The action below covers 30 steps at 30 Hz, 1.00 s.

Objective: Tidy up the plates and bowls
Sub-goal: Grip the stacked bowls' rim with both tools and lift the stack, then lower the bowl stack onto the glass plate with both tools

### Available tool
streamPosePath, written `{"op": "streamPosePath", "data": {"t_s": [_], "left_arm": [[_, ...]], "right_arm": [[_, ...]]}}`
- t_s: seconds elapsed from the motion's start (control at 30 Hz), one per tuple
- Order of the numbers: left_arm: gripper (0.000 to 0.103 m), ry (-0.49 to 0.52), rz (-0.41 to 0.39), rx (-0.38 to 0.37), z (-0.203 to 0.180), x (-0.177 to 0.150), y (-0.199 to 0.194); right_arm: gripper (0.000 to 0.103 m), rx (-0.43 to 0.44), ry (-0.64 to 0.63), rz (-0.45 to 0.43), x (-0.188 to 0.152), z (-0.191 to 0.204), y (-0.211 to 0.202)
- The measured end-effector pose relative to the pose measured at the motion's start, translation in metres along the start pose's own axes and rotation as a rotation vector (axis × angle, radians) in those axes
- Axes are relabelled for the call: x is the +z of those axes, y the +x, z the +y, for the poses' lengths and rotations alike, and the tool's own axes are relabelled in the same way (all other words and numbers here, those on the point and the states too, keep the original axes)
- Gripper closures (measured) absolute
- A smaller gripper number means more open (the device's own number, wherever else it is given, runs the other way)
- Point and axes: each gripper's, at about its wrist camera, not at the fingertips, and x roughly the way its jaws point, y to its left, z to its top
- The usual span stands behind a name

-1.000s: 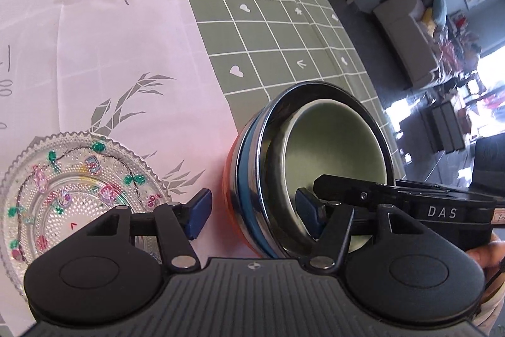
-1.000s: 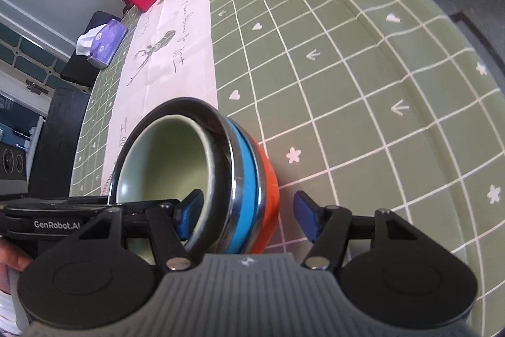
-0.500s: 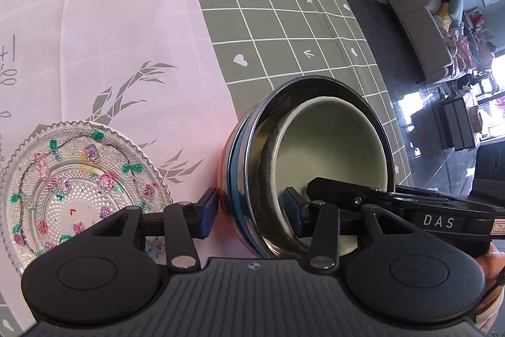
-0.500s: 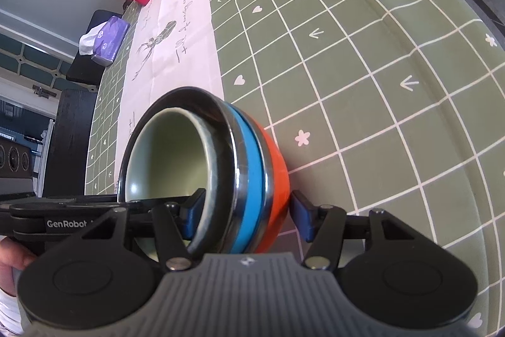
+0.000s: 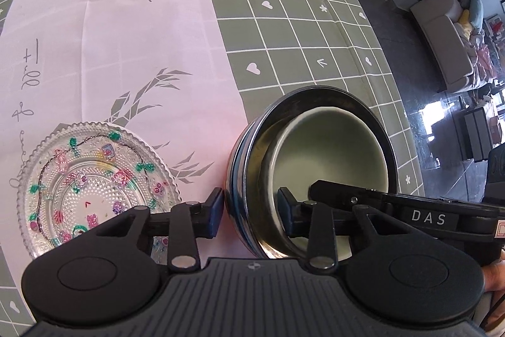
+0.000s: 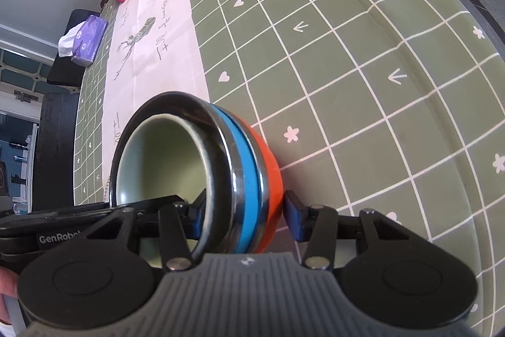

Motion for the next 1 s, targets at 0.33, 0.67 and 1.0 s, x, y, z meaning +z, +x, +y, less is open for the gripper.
{"op": "streamPosePath", "data": {"t_s": [0.33,0.67,1.0], "left_arm": [[0.062,-0.046,-0.016,0.0,0.001,-0.001,-0.012],[0.062,-0.082,-0.079,0.013,0.013,-0.005,-0.05],[0.062,-0.16,-0.144,0.073,0.064,-0.02,-0.1]], "right_arm": [[0.057,-0.013,0.007,-0.002,0.003,0.007,-0.007],[0.057,0.003,-0.048,-0.024,0.002,0.042,-0.019],[0.057,0.063,-0.147,0.008,-0.009,0.113,-0.002]]}}
